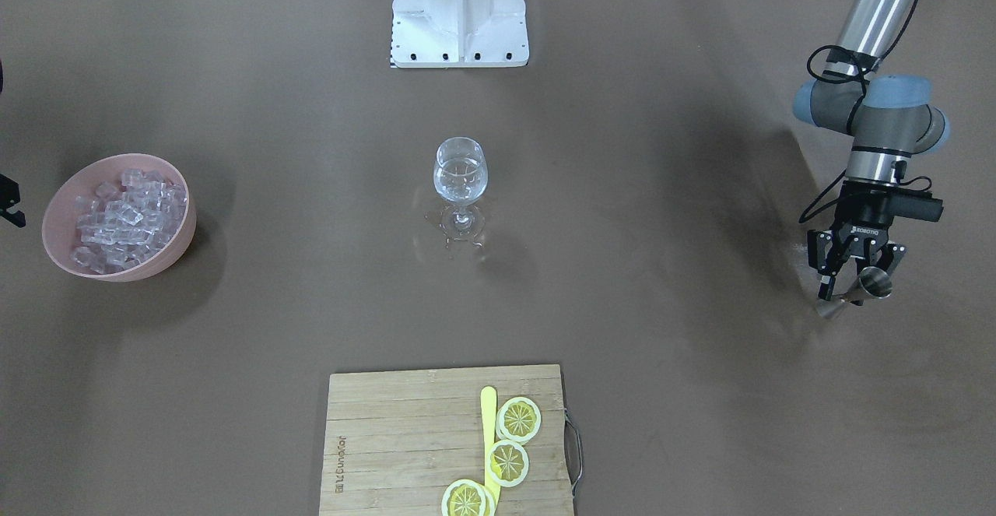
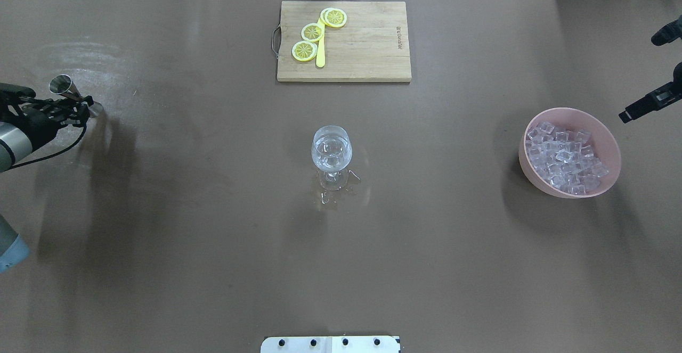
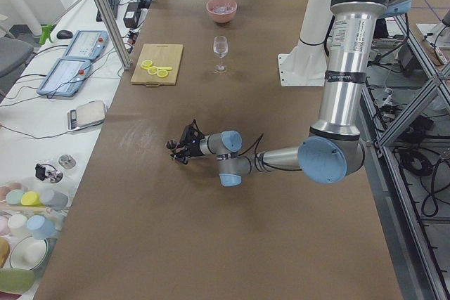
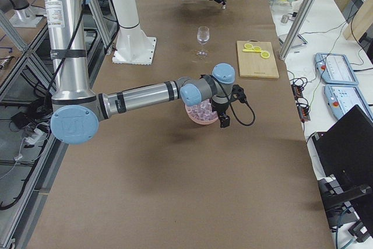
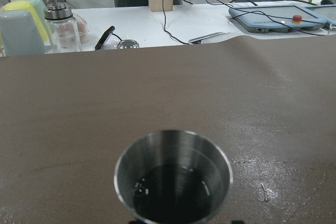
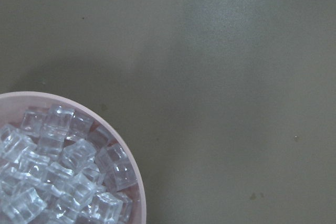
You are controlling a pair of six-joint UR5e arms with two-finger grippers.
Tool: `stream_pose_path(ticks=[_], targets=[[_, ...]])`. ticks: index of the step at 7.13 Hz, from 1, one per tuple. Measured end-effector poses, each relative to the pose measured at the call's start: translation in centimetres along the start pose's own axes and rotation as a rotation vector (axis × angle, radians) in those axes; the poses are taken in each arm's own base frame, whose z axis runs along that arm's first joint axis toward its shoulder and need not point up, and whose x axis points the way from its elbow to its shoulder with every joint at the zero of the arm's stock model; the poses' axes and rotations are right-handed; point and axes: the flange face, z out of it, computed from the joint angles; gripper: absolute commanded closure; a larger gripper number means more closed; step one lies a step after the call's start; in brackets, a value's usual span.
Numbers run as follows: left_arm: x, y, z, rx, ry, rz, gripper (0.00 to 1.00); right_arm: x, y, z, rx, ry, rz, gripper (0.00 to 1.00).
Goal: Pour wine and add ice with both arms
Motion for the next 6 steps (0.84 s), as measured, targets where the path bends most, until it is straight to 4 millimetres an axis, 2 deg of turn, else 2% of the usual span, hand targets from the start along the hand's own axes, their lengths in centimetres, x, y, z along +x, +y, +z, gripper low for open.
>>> stream_pose_path(ticks=[1, 6], targets=[[0.2, -0.2, 0.0, 0.004, 0.004, -0.024, 1.0, 0.0, 0.0, 0.0, 0.0, 0.0, 0.0, 0.0], [2.2, -2.2, -0.6, 0.043, 0.053, -0.112, 1.0, 0.0, 0.1, 0.0, -0.001, 0.0, 0.001, 0.0]])
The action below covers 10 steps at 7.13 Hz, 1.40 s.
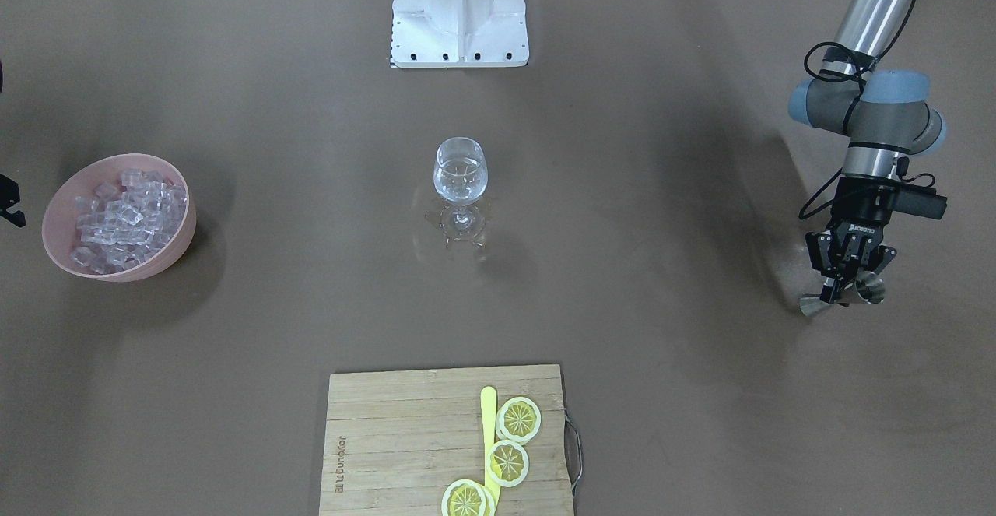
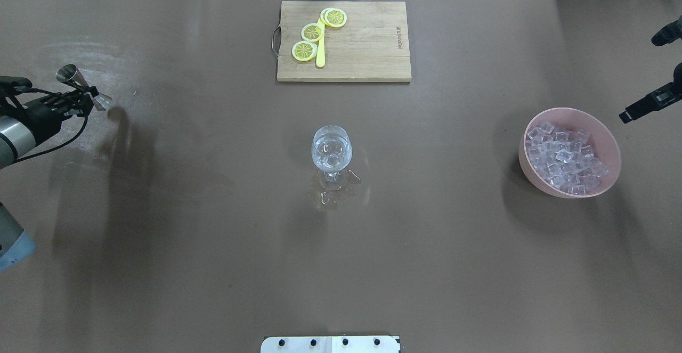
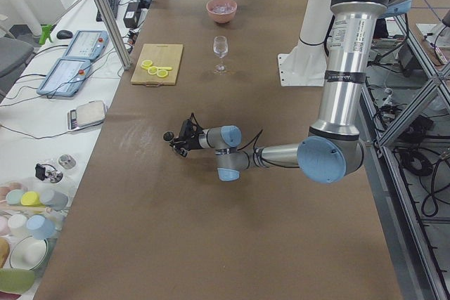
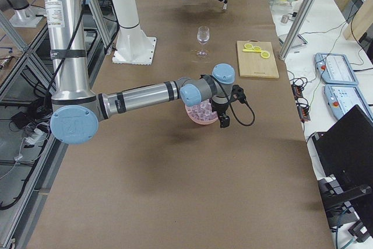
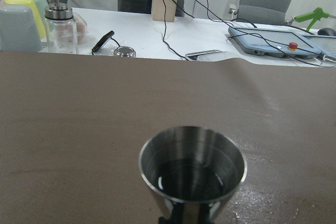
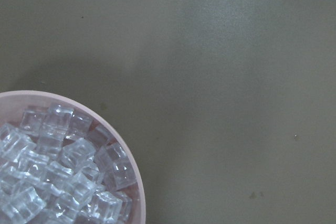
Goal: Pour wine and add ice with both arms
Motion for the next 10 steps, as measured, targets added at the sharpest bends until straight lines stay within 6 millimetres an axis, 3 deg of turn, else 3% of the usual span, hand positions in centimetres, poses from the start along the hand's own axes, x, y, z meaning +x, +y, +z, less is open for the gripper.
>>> stream_pose_path(ticks=[6, 8, 10], targets=[[5.0, -3.4, -1.0, 0.083, 0.079, 0.306, 1.0, -0.8, -0.6, -0.9, 0.043, 0.017, -0.034, 0.0], [8.3, -5.3, -1.3, 0.097, 0.102, 0.328, 1.0, -0.7, -0.9, -1.3, 0.081, 0.052, -0.014, 0.0], [13.1, -4.4, -0.6, 0.066, 0.163, 0.395, 1.0, -1.3, -1.1, -2.0, 0.113, 0.05, 0.085, 0.0]])
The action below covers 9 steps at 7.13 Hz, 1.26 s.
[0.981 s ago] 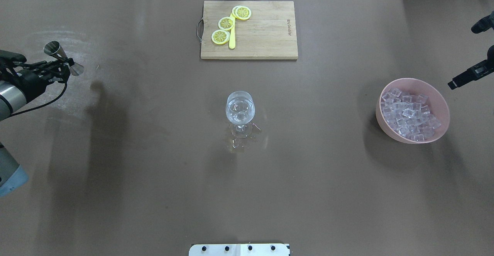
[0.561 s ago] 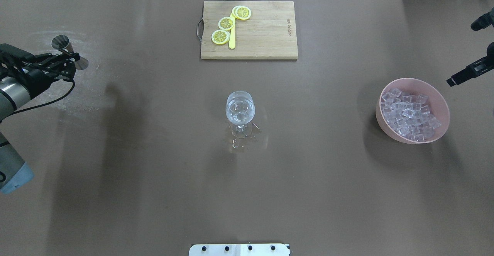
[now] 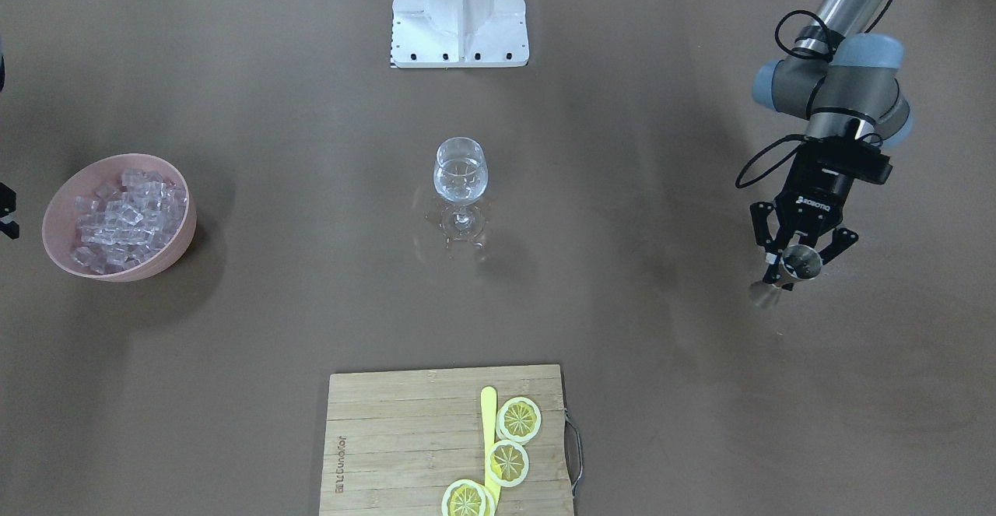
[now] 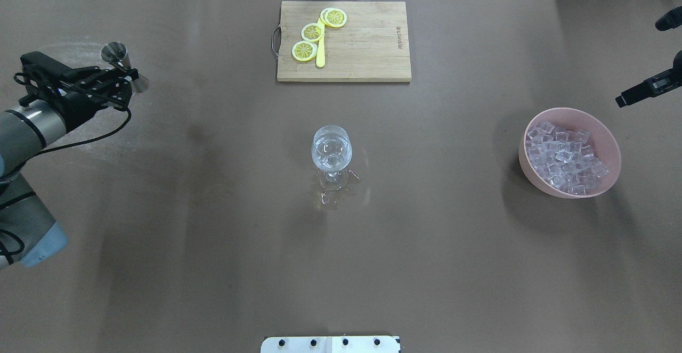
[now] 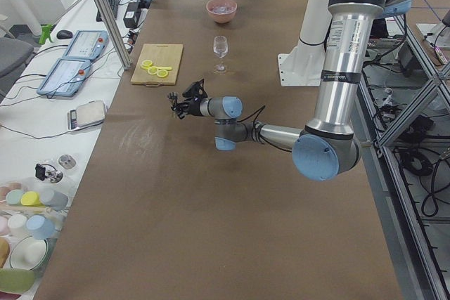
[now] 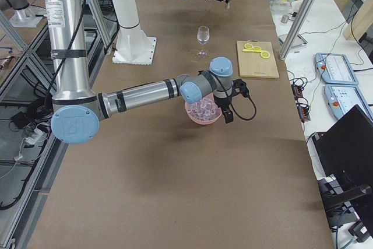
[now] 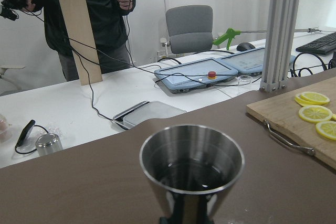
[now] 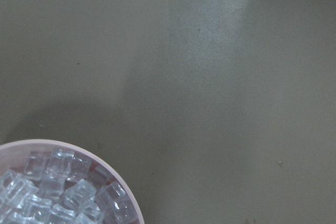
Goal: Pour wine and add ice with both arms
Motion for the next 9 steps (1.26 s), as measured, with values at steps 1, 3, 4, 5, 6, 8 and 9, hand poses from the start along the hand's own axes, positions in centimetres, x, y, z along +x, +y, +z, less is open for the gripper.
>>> stream_pose_path(ticks=[1, 3, 4, 5, 6, 8, 9], targets=[[2.3, -0.7, 1.1, -0.007, 0.025, 0.038, 1.0, -0.2, 0.1, -0.3, 0.011, -0.005, 0.048, 0.0], [5.1, -3.0, 1.7, -0.004, 0.044, 0.066, 1.0, -0.5, 0.3, -0.7, 0.023, -0.013, 0.12, 0.0], [6.9, -4.7, 1.6, -0.014, 0.063, 0.071, 1.0, -0.5, 0.3, -0.8, 0.024, -0.013, 0.133, 0.0], [9.3, -6.5, 1.5, -0.029, 0.107, 0.071, 1.0, -0.6, 0.4, -0.9, 0.025, -0.014, 0.147, 0.0], [11.7, -7.8, 1.8, -0.035, 0.157, 0.07, 1.0, -0.6, 0.5, -1.1, 0.028, -0.015, 0.165, 0.0], [16.0, -9.4, 2.5, -0.012, 0.225, 0.149, 1.0, -0.7, 0.5, -1.2, 0.03, -0.017, 0.191, 0.0], [17.2, -10.3, 2.6, 0.015, 0.239, 0.222, 1.0, -0.8, 0.5, -1.3, 0.031, -0.017, 0.211, 0.0]])
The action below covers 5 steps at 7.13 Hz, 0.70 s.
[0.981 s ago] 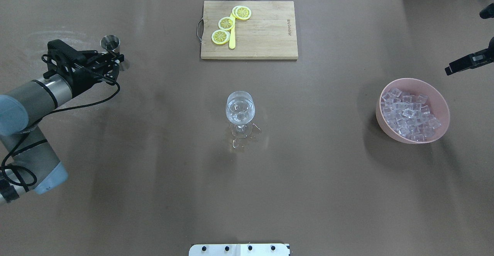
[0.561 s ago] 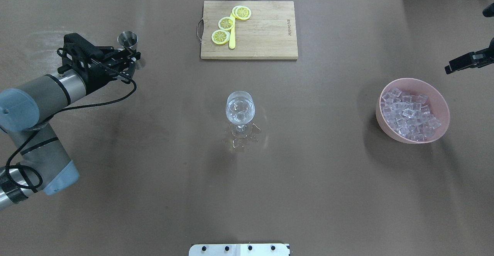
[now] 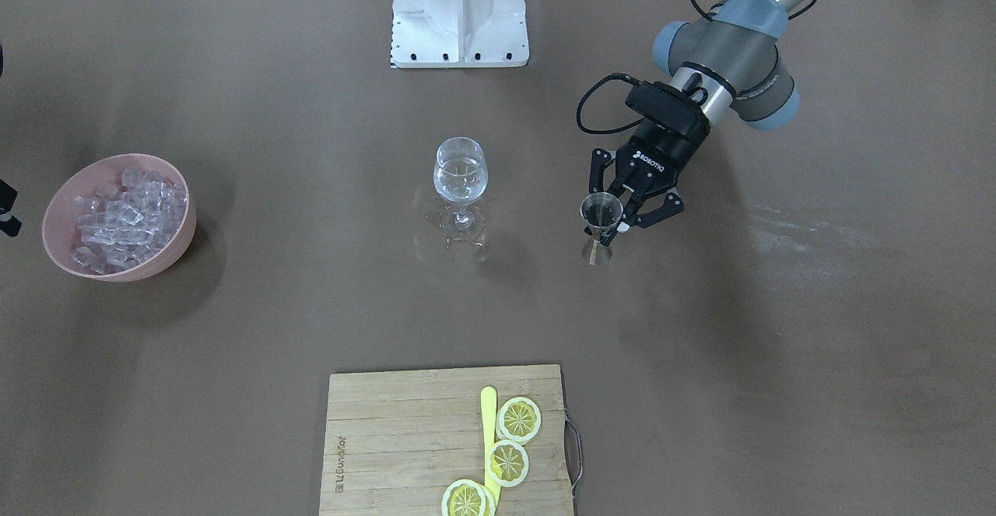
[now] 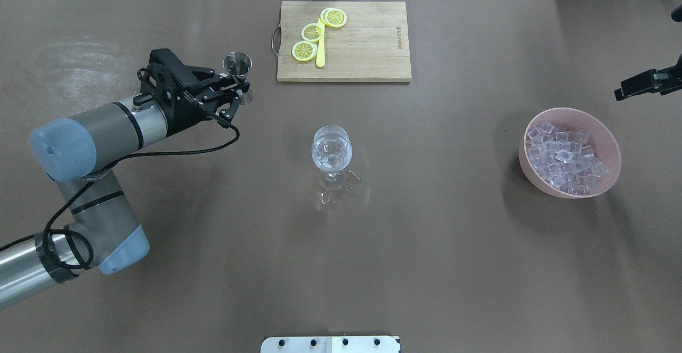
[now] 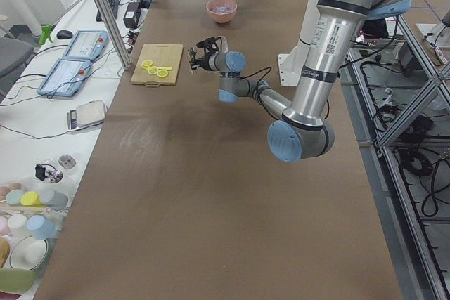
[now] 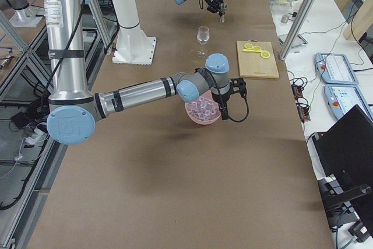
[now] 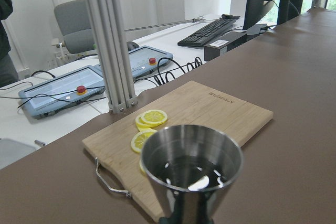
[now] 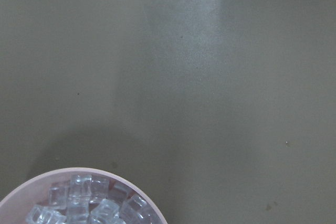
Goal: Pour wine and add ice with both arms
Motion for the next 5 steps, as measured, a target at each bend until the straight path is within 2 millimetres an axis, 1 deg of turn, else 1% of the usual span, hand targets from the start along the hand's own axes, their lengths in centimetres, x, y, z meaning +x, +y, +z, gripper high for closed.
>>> stream_pose_path(ticks=[1, 2, 3, 5], targets=[[0.5, -0.8, 0.2, 0.021, -0.015, 0.073, 1.0, -0.1, 0.0, -0.1, 0.002, -0.001, 0.017, 0.0], [1.4, -1.0, 0.4, 0.037, -0.046, 0.149, 1.0, -0.2, 0.0, -0.2, 0.005, -0.002, 0.028, 0.0], [2.9, -0.9, 0.7, 0.043, -0.055, 0.202, 1.0, -0.4, 0.0, -0.4, 0.007, -0.005, 0.034, 0.0], [6.4, -0.8, 1.2, 0.051, -0.043, 0.23, 1.0, -1.1, 0.0, -1.1, 0.013, -0.023, 0.038, 0.0]])
